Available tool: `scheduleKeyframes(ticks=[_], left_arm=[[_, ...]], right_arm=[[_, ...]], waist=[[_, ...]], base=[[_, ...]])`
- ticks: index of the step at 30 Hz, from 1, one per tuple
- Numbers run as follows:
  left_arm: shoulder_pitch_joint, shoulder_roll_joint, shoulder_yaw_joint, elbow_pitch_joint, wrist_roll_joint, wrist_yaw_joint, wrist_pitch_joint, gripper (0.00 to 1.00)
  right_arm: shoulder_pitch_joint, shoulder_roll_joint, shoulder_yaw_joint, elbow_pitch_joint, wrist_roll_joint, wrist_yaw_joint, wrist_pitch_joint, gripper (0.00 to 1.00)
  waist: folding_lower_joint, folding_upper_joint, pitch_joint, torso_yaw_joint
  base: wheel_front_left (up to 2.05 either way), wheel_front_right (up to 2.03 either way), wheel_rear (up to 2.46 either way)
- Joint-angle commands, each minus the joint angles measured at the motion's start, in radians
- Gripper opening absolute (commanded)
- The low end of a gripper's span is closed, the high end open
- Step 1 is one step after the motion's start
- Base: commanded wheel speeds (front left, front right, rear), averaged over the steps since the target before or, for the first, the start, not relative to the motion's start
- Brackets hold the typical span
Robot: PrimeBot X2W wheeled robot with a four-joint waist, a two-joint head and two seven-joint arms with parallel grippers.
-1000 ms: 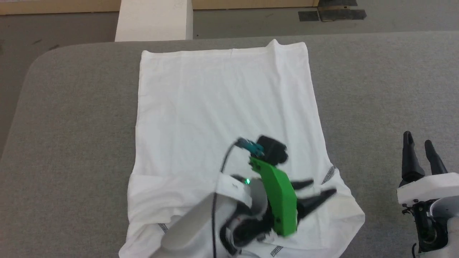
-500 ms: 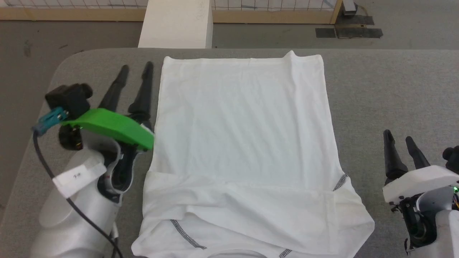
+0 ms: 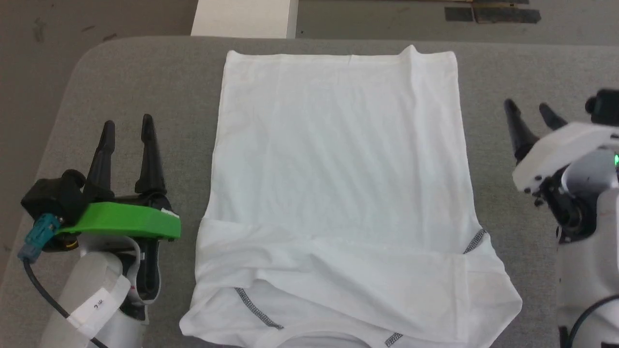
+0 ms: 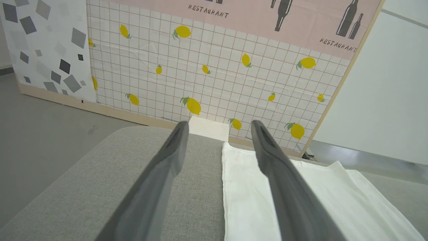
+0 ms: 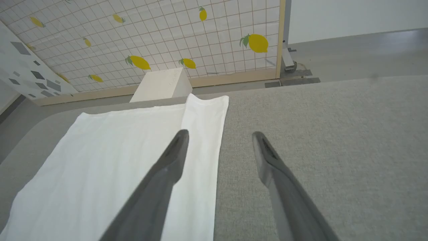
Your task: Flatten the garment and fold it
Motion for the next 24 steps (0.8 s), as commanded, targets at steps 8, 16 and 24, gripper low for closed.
scheduleKeyframes(ticks=[8,16,24], left_arm=[[0.007,-0.076,0.055,-0.101,0.041,-0.046,-0.004,1.00],[-0.046,-0.137,0.069,-0.114,0.082,-0.104,-0.004,1.00],[-0.056,-0.181,0.104,-0.119,0.120,-0.141,-0.004,1.00]], right_arm=[[-0.370,-0.111,0.015,0.129,-0.135,-0.001,0.262,1.00],[-0.621,-0.182,0.024,0.243,-0.296,-0.001,0.488,1.00],[-0.683,-0.205,0.108,0.289,-0.390,-0.001,0.678,1.00]], waist=[[0.0000,0.0000,0.224,0.095],[0.0000,0.0000,0.360,0.187],[0.0000,0.0000,0.430,0.220]], base=[[0.00,0.00,0.00],[0.00,0.00,0.00],[0.00,0.00,0.00]])
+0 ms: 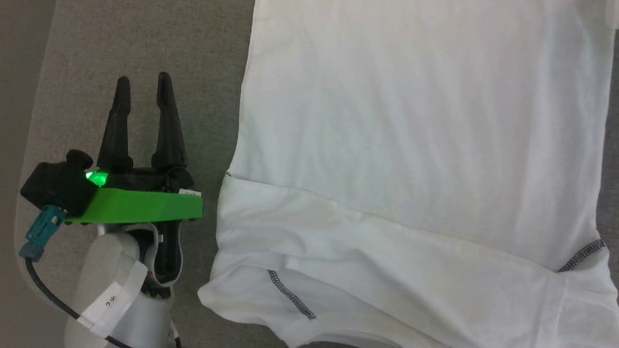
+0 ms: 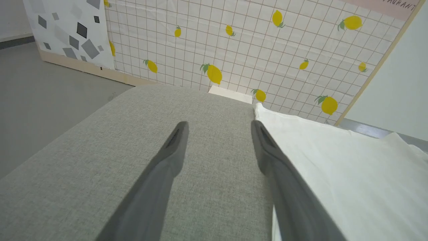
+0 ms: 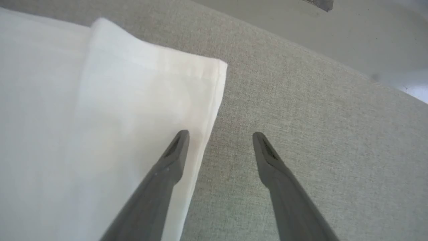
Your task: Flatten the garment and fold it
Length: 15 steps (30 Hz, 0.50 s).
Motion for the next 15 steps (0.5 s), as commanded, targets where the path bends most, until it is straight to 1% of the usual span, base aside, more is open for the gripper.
scheduleKeyframes(ticks=[1,3,8,9,10,11,12,15], left_arm=[[-0.014,-0.007,0.007,-0.002,0.007,-0.008,-0.004,1.00],[-0.015,-0.018,0.018,-0.001,0.012,-0.017,-0.004,1.00],[-0.019,-0.030,0.022,0.016,0.021,-0.036,-0.004,1.00],[-0.026,-0.029,0.023,0.021,0.022,-0.039,-0.004,1.00],[-0.034,-0.027,0.024,0.025,0.019,-0.042,-0.004,1.00],[-0.049,-0.019,0.022,0.031,0.018,-0.047,0.000,1.00],[-0.065,-0.009,0.020,0.035,0.019,-0.050,0.009,1.00],[-0.167,0.035,0.016,0.058,0.022,-0.055,0.082,1.00]], right_arm=[[-0.017,-0.011,0.016,0.003,-0.014,-0.001,0.018,1.00],[-0.018,-0.019,0.040,0.001,-0.017,-0.001,0.050,1.00],[-0.008,-0.026,0.063,-0.012,0.002,-0.001,0.114,1.00],[-0.006,-0.025,0.063,-0.016,0.007,-0.001,0.133,0.37],[-0.007,-0.024,0.066,-0.021,0.012,-0.001,0.144,0.21],[-0.009,-0.024,0.069,-0.032,0.020,-0.001,0.149,0.00],[-0.010,-0.024,0.072,-0.043,0.025,-0.001,0.152,0.00],[-0.023,-0.026,0.073,-0.086,0.044,-0.001,0.131,0.00]], waist=[[-0.0002,0.0000,0.061,0.051],[-0.0002,0.0000,0.071,0.051],[-0.0002,0.0000,0.080,0.042],[-0.0002,0.0000,0.081,0.038],[-0.0002,0.0000,0.081,0.035],[-0.0002,0.0000,0.081,0.031],[-0.0002,0.0000,0.080,0.028],[-0.0002,0.0000,0.083,0.018]], base=[[0.00,0.00,0.00],[0.00,0.00,0.00],[0.00,0.00,0.00],[0.00,0.00,0.00],[0.00,0.00,0.00],[0.00,0.00,0.00],[0.00,0.00,0.00],[0.00,0.00,0.00]])
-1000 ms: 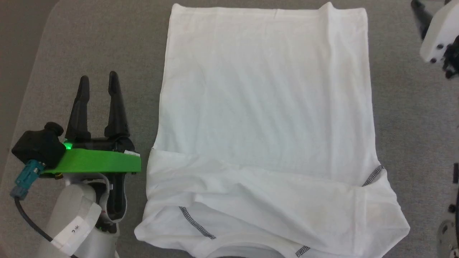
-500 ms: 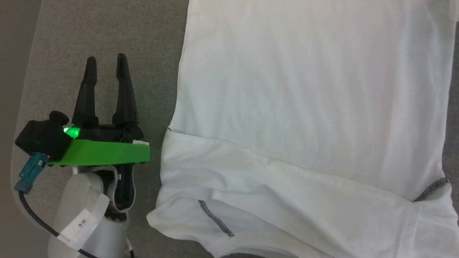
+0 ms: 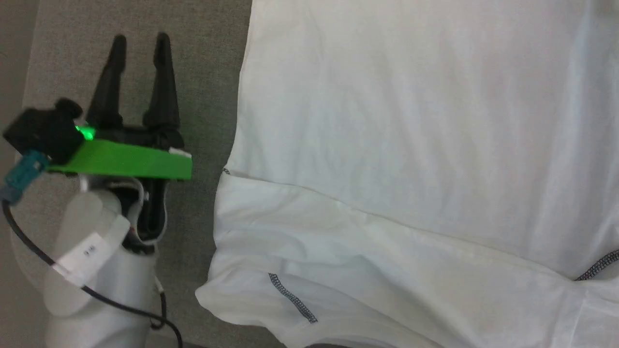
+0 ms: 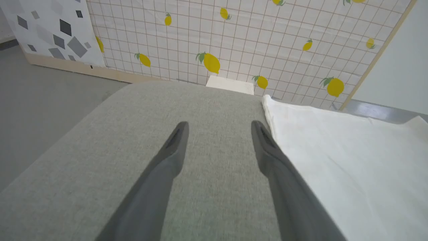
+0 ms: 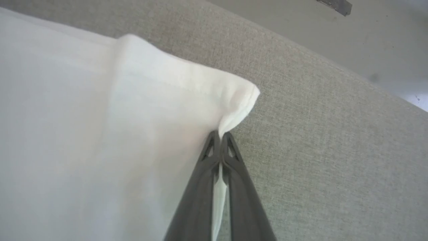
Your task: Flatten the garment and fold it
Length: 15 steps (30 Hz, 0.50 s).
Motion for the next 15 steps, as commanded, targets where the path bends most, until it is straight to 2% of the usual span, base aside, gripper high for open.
scheduleKeyframes(ticks=[1,6,9,12,15], left_arm=[[-0.083,0.023,0.004,0.001,0.002,-0.008,0.022,1.00],[-0.356,0.114,-0.008,0.098,-0.031,-0.025,0.227,1.00],[-0.510,0.182,-0.051,0.197,-0.025,-0.035,0.379,1.00],[-0.640,0.219,-0.093,0.313,-0.031,-0.039,0.546,1.00],[-0.730,0.210,-0.093,0.410,-0.075,-0.023,0.693,1.00]], right_arm=[[0.015,-0.005,0.003,0.003,0.010,-0.001,0.004,0.00],[-0.030,-0.001,0.040,-0.032,0.043,-0.001,-0.015,0.00],[-0.056,0.009,0.074,-0.044,0.067,-0.001,-0.028,0.00],[-0.075,0.013,0.106,-0.053,0.099,-0.001,-0.045,0.00],[-0.079,0.021,0.128,-0.058,0.124,-0.001,-0.071,0.00]], waist=[[-0.0002,0.0000,0.004,-0.011],[-0.0002,0.0000,0.031,-0.057],[-0.0002,0.0000,0.053,-0.096],[-0.0002,0.0000,0.074,-0.130],[-0.0002,0.0000,0.090,-0.160]], base=[[0.00,0.00,0.00],[0.00,0.00,0.00],[0.00,0.00,0.00],[0.00,0.00,0.00],[0.00,0.00,0.00]])
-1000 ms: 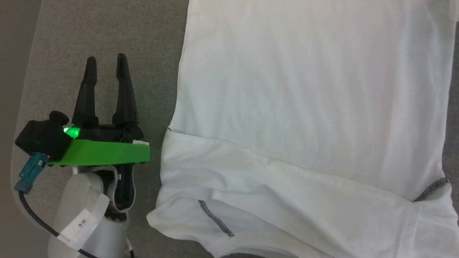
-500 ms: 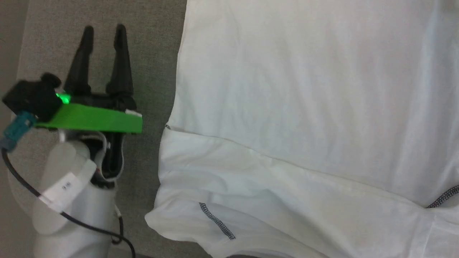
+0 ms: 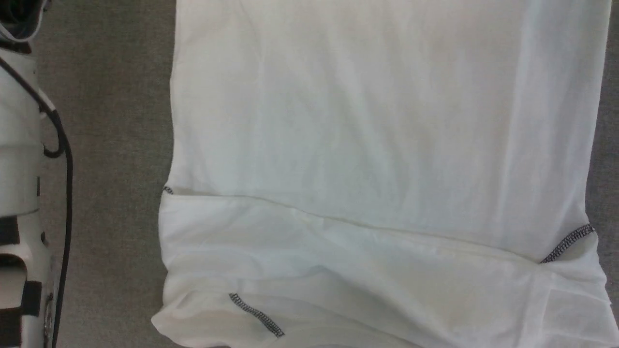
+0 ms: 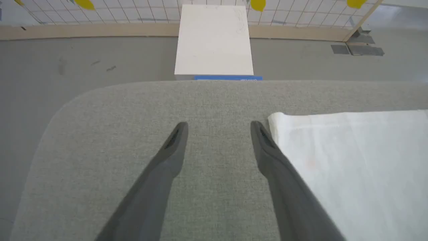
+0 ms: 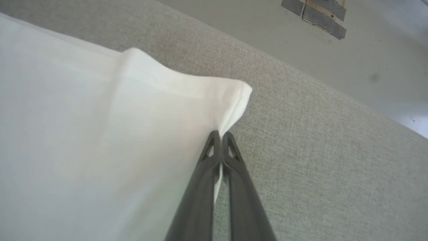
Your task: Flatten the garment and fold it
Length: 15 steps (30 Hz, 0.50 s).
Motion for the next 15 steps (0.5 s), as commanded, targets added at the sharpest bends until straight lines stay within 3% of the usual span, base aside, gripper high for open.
scheduleKeyframes(ticks=[1,6,14,15], left_arm=[[-0.033,-0.007,-0.010,0.031,-0.014,0.007,0.054,1.00],[-0.112,-0.036,-0.016,0.093,-0.068,0.041,0.230,1.00],[-0.134,-0.027,-0.045,0.110,-0.080,0.054,0.355,1.00],[-0.129,-0.033,-0.046,0.113,-0.093,0.051,0.375,0.30]], right_arm=[[-0.011,0.006,0.004,-0.002,0.012,-0.001,-0.014,0.00],[-0.010,0.007,0.031,0.002,0.033,-0.001,-0.032,0.00],[-0.008,-0.001,0.054,0.010,0.052,-0.001,-0.049,0.00],[-0.008,-0.001,0.055,0.012,0.053,-0.001,-0.051,0.00]], waist=[[-0.0001,0.0000,0.036,-0.048],[-0.0001,0.0000,0.064,-0.077],[-0.0001,0.0000,0.099,-0.096],[-0.0001,0.0000,0.101,-0.096]], base=[[0.00,0.00,0.00],[0.00,0.00,0.00],[0.00,0.00,0.00],[0.00,0.00,0.00]])
